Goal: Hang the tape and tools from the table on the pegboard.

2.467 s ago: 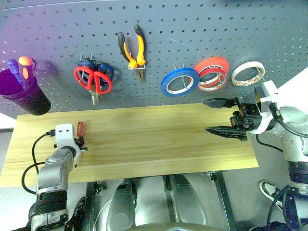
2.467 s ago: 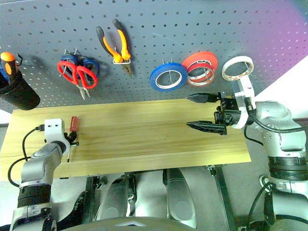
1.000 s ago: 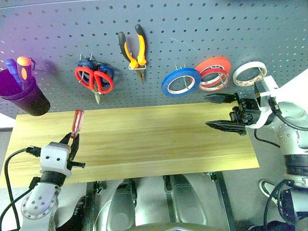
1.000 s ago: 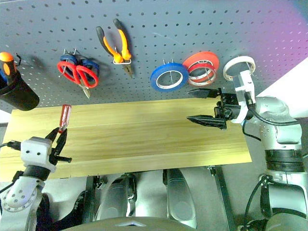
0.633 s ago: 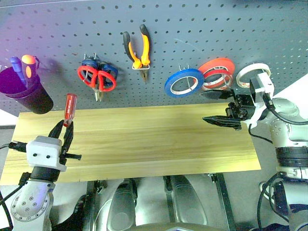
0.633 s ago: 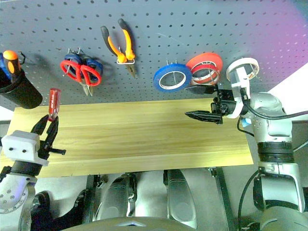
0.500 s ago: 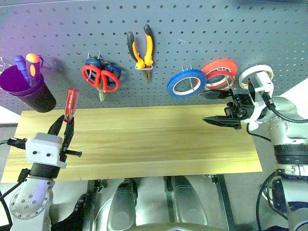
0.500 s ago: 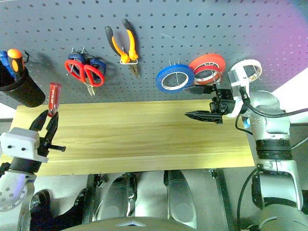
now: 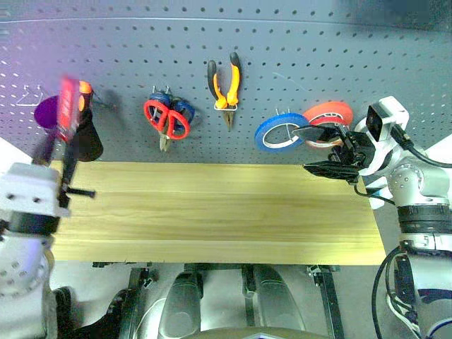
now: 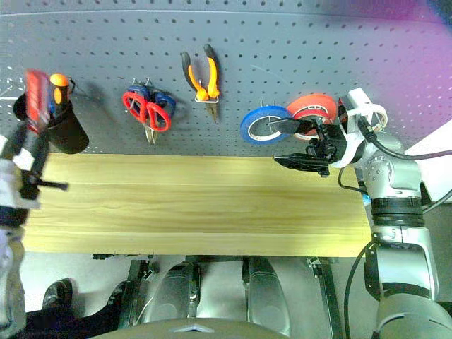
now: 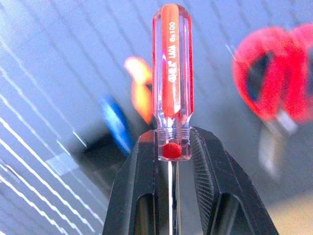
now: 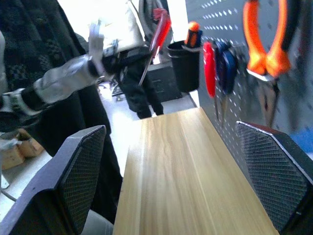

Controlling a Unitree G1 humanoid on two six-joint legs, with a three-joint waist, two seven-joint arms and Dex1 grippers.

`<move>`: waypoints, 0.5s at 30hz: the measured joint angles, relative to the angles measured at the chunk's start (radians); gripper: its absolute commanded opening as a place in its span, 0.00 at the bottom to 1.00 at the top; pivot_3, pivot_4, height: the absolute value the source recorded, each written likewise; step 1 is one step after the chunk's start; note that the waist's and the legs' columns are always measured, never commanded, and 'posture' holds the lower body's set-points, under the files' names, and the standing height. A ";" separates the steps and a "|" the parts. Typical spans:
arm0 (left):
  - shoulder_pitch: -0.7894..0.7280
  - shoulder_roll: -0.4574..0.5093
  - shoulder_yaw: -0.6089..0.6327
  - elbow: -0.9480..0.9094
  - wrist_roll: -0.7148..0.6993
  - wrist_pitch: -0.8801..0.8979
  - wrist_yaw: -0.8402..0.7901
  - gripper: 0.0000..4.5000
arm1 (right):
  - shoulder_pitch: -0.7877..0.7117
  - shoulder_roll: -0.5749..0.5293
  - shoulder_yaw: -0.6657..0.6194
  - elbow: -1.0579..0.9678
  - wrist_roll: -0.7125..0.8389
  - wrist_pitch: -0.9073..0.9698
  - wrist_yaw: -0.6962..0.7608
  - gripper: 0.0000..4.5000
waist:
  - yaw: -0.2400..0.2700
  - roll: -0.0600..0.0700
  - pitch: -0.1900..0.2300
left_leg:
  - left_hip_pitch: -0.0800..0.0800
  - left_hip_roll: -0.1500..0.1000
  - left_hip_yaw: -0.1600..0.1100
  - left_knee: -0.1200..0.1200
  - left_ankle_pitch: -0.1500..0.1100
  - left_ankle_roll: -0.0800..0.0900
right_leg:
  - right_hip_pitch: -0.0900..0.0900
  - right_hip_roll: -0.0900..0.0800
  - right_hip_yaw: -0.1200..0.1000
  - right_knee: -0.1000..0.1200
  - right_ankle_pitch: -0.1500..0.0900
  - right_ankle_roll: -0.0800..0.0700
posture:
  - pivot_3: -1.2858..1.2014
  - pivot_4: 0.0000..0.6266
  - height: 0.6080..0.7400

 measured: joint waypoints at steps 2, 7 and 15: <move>-0.049 0.018 0.015 0.002 -0.013 0.036 0.005 0.13 | 0.003 -0.001 -0.002 0.000 0.003 -0.003 0.000 1.00 | -0.001 0.000 -0.013 | 0.001 -0.001 0.000 0.000 0.000 0.000 | 0.002 -0.001 0.000 -0.002 0.001 0.001 | 0.55 0.23 0.95; -0.177 0.061 0.012 0.004 -0.038 0.102 0.007 0.13 | 0.004 -0.003 -0.001 0.003 0.002 -0.026 0.001 1.00 | -0.001 -0.003 -0.029 | 0.001 -0.001 0.000 0.001 0.000 0.000 | 0.003 -0.001 0.000 -0.001 0.001 0.002 | 0.55 0.22 0.95; -0.357 0.128 -0.023 0.103 -0.054 0.142 0.001 0.13 | 0.019 -0.013 0.000 0.014 0.005 -0.067 0.001 1.00 | -0.003 -0.001 -0.037 | 0.003 -0.001 0.000 0.001 0.001 -0.002 | 0.003 0.000 0.001 0.000 0.002 0.001 | 0.54 0.22 0.95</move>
